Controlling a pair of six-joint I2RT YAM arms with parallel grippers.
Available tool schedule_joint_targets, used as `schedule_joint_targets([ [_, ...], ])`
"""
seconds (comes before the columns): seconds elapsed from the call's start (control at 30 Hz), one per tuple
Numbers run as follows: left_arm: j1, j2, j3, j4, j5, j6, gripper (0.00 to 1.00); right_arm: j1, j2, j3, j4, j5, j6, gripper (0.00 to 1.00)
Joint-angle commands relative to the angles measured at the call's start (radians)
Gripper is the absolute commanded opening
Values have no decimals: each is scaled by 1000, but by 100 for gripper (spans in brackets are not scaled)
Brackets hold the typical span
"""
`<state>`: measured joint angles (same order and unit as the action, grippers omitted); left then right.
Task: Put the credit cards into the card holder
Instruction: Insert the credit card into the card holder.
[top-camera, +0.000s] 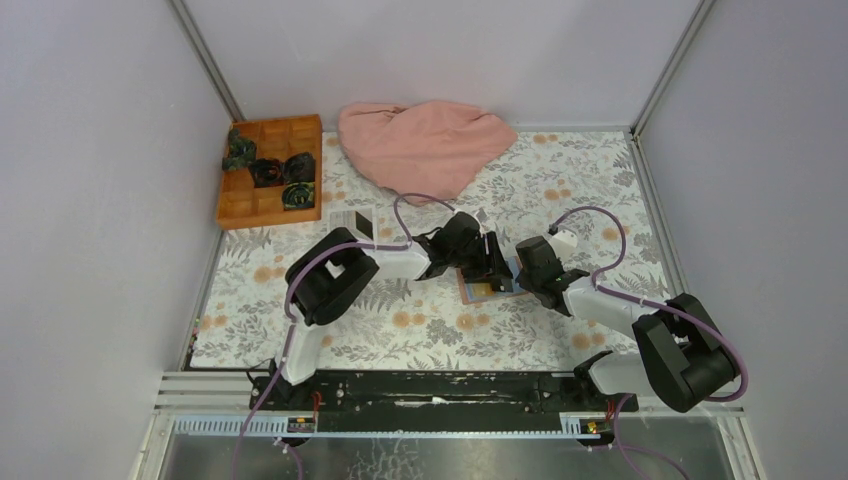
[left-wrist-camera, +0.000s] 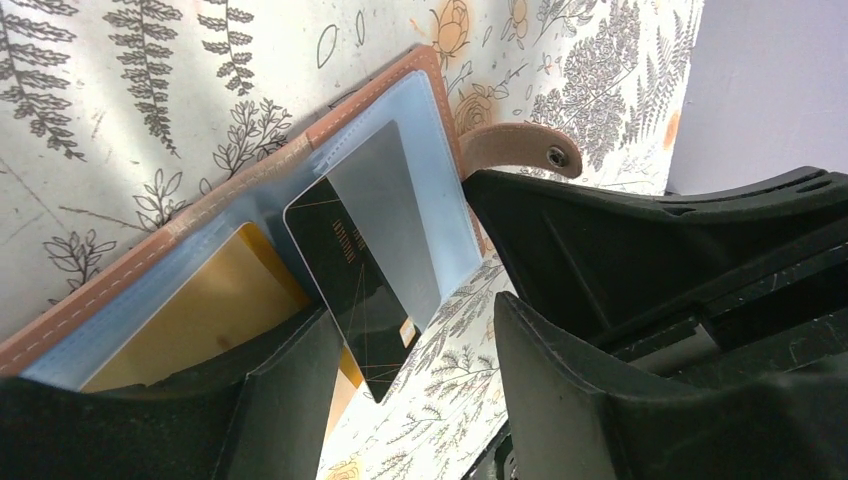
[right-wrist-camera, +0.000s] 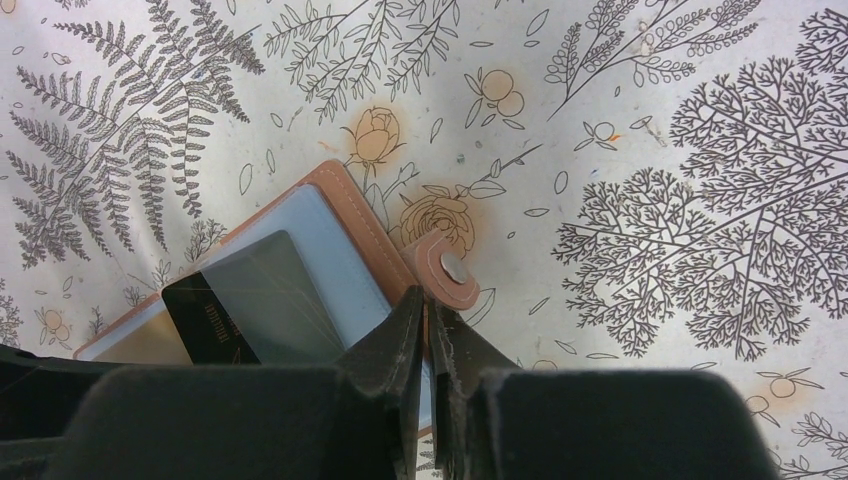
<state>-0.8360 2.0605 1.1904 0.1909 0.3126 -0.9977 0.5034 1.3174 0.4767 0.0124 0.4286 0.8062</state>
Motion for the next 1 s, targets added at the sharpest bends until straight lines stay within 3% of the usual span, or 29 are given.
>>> schedule_joint_targets([
  [0.0, 3, 19, 10, -262, -80, 83, 65, -3, 19, -15, -38, -20, 11, 11],
  [0.43, 0, -22, 0, -323, -178, 105, 60, -3, -3, -30, -25, -44, 15, 9],
  [0.97, -39, 82, 201, -542, -320, 108, 63, 6, -49, -64, -1, -102, 30, 6],
])
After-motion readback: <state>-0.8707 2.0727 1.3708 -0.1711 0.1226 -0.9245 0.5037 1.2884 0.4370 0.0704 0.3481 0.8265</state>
